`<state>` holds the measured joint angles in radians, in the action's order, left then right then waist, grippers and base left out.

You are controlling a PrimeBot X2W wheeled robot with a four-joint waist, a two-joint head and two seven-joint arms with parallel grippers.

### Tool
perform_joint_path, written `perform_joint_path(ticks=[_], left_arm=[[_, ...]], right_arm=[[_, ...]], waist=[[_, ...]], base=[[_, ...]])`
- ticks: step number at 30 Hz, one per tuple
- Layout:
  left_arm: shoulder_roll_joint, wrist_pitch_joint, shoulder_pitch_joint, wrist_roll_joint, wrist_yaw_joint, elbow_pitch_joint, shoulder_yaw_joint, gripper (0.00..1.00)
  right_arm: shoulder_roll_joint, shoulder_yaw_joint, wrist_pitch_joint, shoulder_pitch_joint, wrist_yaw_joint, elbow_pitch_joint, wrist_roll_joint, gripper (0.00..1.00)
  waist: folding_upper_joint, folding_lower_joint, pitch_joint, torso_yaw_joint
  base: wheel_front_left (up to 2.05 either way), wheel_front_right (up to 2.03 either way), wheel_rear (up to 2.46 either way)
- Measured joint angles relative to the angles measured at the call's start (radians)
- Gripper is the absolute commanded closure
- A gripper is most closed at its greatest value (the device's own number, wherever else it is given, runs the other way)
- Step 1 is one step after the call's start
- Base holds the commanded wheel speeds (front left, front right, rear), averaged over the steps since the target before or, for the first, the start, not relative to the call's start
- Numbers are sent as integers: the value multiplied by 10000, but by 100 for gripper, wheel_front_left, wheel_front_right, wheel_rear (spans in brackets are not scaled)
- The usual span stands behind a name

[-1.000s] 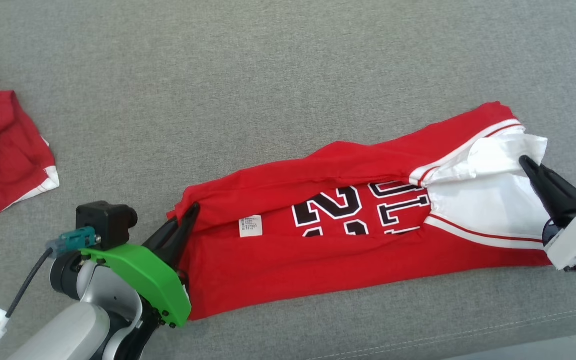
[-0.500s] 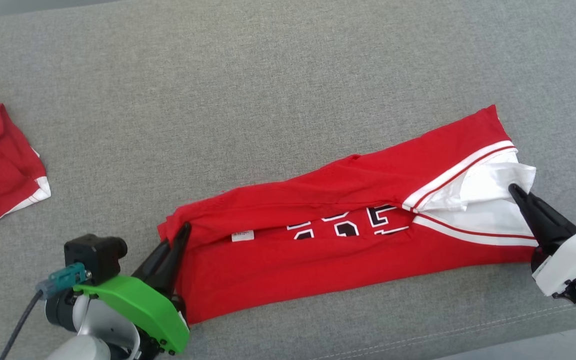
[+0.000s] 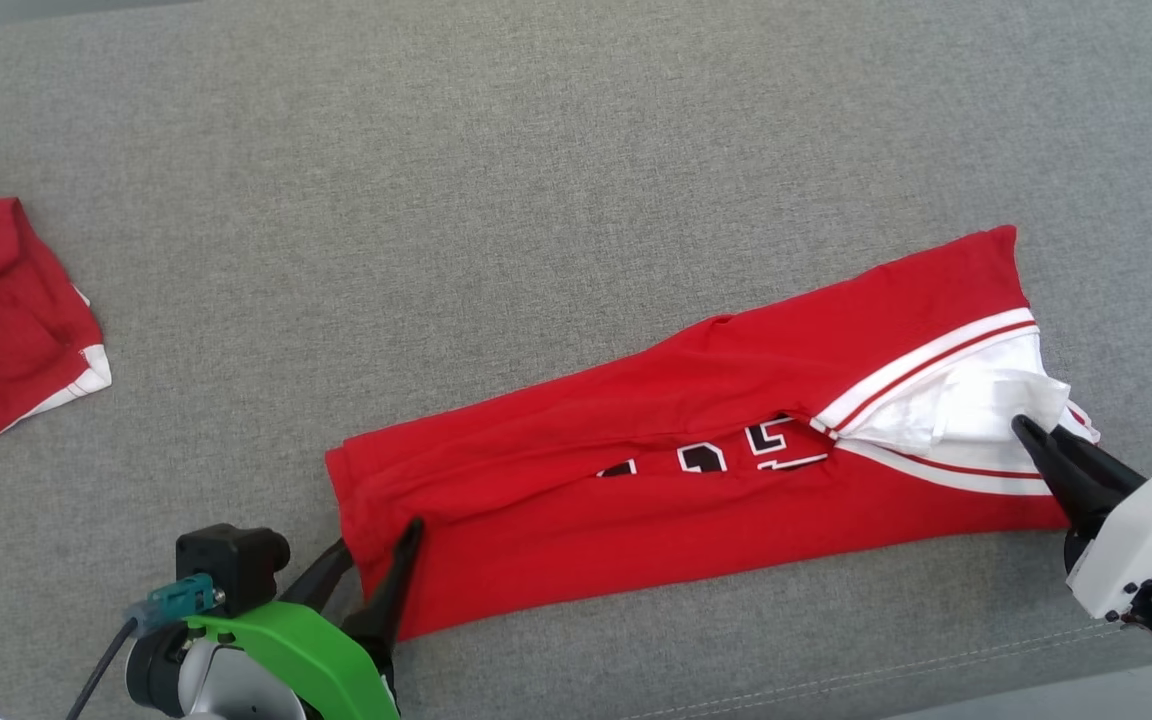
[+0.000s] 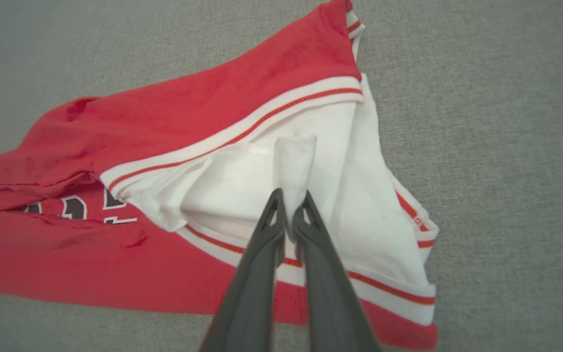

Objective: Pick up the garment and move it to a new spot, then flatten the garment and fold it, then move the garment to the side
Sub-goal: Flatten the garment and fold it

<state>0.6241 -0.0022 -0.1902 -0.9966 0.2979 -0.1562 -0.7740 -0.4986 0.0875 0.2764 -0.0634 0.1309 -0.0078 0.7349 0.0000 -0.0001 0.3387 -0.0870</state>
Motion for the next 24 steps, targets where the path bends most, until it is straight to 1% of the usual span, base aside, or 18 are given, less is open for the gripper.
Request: perform_joint_path(ticks=[3,6,8,10,12,14,19,22,24], left_arm=[[-19,6,0,67,-67,12,-123,0],[21,-121,153,178,-48,-54,-221,0],[171,-491,400,441,205,-151,-136,0],[353,-1170,595,757,562,-173,186,0],[428,-1802,689,1070,775,-192,416,0],[403,-2155,770,1375,972,-151,587,0],[44,-2533,766,2100,1055,-81,972,0],[-205,-2560,765,2416,1007,0,1325,0],[-336,-2562,773,2612,884,73,1582,0]], right_arm=[[-188,-84,297,13,0,-27,4,0],[-343,-543,627,106,0,-219,65,0],[-387,-1103,859,90,-2,-430,180,0],[-441,-1546,1106,-31,-2,-548,-8,0],[-414,-1808,1469,-271,-4,-550,-113,0],[-278,-1858,1837,-496,-4,-366,-380,0],[36,-1674,2483,-1144,-4,531,-794,0],[173,-1538,2650,-1580,-2,1181,-1064,0],[196,-1432,2748,-1850,-4,1616,-1208,0]], waist=[[0,0,-18,10],[0,0,-55,-21],[0,0,-72,-56],[0,0,-63,-78],[0,0,-40,-67],[0,0,-21,-10],[0,1,-3,250],[0,0,20,429],[0,1,52,539]], base=[[0,0,0],[0,0,0],[0,0,0],[0,0,0],[0,0,0],[0,0,0],[0,0,0],[0,0,0],[0,0,0]])
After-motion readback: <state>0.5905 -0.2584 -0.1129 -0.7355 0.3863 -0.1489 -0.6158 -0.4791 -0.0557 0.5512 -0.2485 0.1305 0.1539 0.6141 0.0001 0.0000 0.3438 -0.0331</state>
